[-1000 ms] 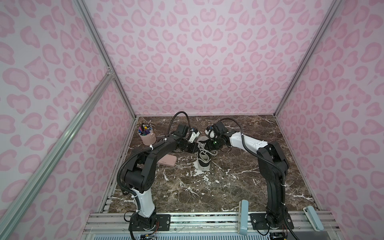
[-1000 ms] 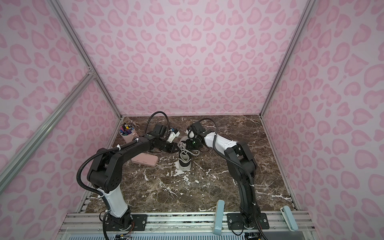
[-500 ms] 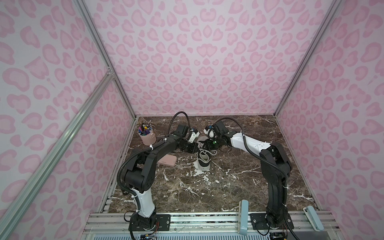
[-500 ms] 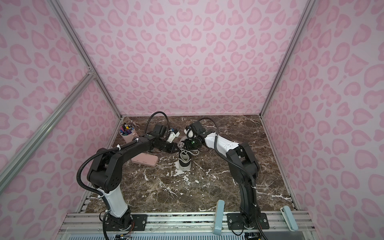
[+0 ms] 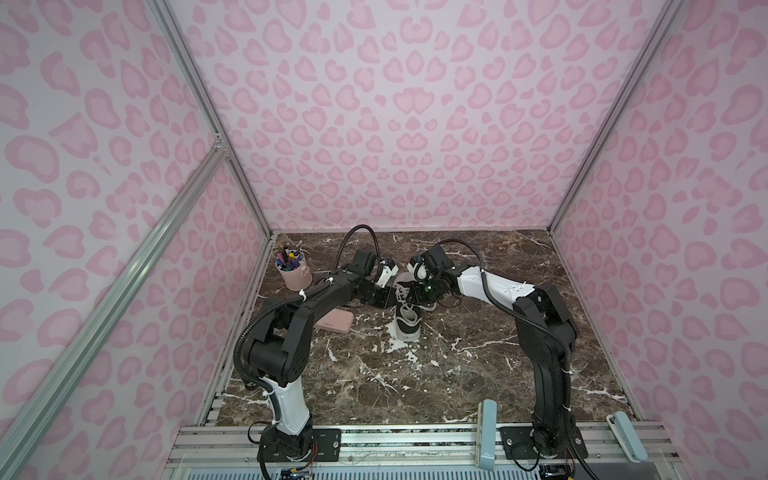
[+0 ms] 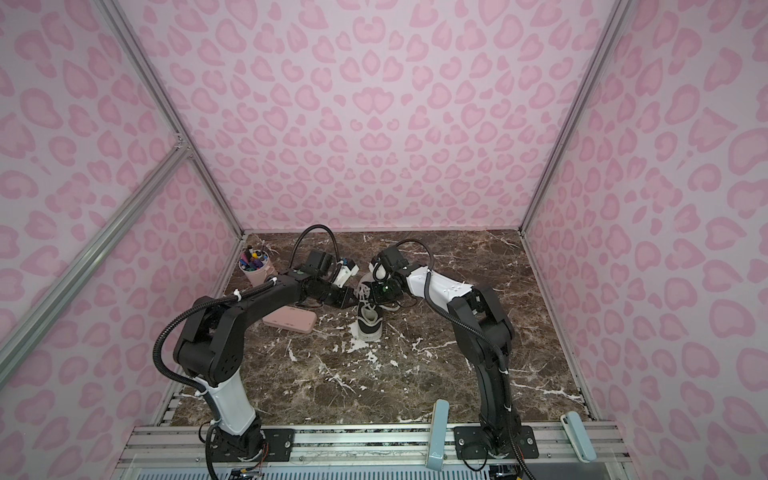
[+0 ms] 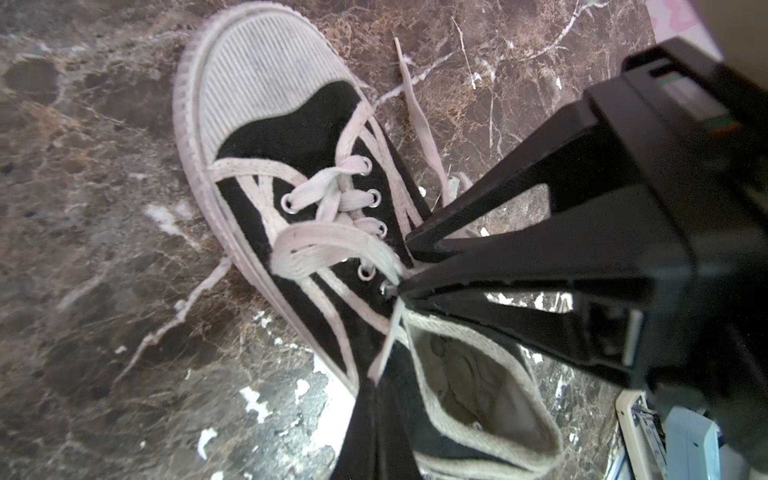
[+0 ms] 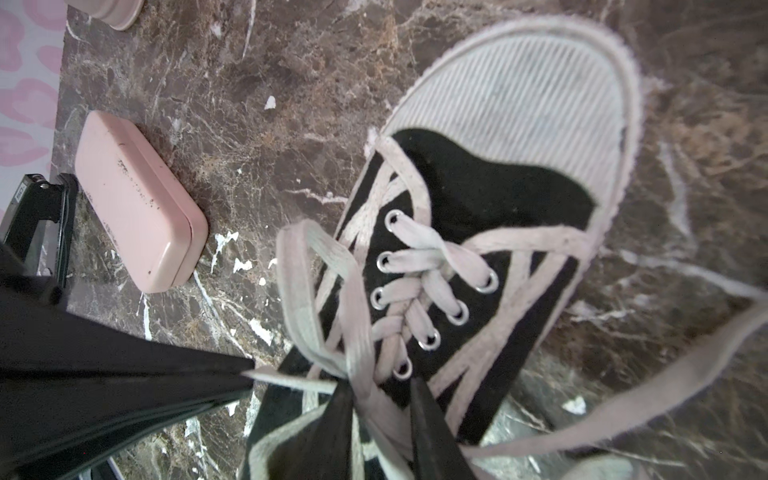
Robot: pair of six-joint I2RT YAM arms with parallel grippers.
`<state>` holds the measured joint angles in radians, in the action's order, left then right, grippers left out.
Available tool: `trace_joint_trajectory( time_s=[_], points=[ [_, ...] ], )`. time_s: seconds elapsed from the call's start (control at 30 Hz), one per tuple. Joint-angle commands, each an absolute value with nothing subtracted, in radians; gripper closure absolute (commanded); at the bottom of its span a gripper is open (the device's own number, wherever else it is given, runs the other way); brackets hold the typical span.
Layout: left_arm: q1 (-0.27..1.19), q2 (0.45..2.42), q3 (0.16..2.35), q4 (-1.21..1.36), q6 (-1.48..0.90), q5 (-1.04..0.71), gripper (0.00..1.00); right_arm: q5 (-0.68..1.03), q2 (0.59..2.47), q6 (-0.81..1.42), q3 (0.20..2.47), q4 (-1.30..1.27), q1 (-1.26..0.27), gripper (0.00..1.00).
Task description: Tie the shoes
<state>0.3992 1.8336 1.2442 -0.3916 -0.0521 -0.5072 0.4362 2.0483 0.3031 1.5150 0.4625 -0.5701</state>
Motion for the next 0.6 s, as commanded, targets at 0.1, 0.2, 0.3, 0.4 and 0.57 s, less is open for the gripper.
trace_joint_trajectory(
  time_s=[0.1,0.2,0.3,0.4,0.57],
  points=[
    [0.384,1.808,1.233,-0.413,-0.030,-0.487,0.96,0.387,2.059,0.298,1.519,0.489,-0.568,0.74],
    [0.378,1.801,1.224,-0.418,-0.028,-0.482,0.96,0.390,2.060,0.296,1.519,0.490,-0.568,0.75],
    [0.369,1.795,1.210,-0.415,-0.032,-0.475,0.96,0.391,2.060,0.296,1.520,0.489,-0.568,0.75],
    [0.360,1.785,1.190,-0.399,-0.048,-0.461,0.96,0.391,2.062,0.297,1.518,0.489,-0.568,0.75],
    [0.349,1.782,1.170,-0.373,-0.087,-0.425,0.96,0.393,2.062,0.296,1.521,0.490,-0.568,0.75]
  ],
)
